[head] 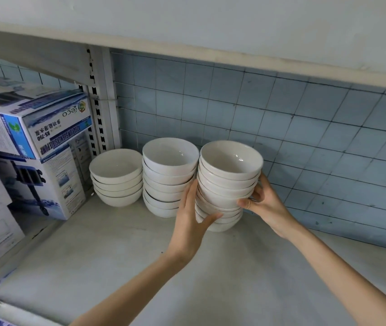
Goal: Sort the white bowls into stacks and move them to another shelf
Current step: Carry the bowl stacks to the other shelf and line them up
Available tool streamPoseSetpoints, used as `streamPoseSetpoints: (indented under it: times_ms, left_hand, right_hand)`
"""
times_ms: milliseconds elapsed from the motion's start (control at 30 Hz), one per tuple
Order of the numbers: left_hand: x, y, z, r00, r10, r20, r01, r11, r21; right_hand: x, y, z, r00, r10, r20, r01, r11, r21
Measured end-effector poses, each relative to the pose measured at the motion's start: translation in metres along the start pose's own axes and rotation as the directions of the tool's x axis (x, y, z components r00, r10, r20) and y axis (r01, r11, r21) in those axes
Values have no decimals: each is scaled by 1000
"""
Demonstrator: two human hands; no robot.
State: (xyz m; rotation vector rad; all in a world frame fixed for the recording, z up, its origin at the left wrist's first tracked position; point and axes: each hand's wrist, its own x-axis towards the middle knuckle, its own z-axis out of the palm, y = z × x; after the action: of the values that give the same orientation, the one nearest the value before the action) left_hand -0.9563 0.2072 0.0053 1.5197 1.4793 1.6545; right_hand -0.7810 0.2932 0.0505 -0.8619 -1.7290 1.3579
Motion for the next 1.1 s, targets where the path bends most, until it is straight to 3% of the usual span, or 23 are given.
streamPoseSetpoints:
  times_ms: [433, 1100]
  left_hand:
    - [1, 5, 33, 988, -47, -149, 51, 998, 29]
    - [9, 9, 25, 981, -106, -160, 106, 994, -14]
  right_hand:
    - [-2, -2, 1, 999, 10, -41, -11, 1000, -20]
    - [-6, -1, 12, 992, -44, -119, 33, 996, -88]
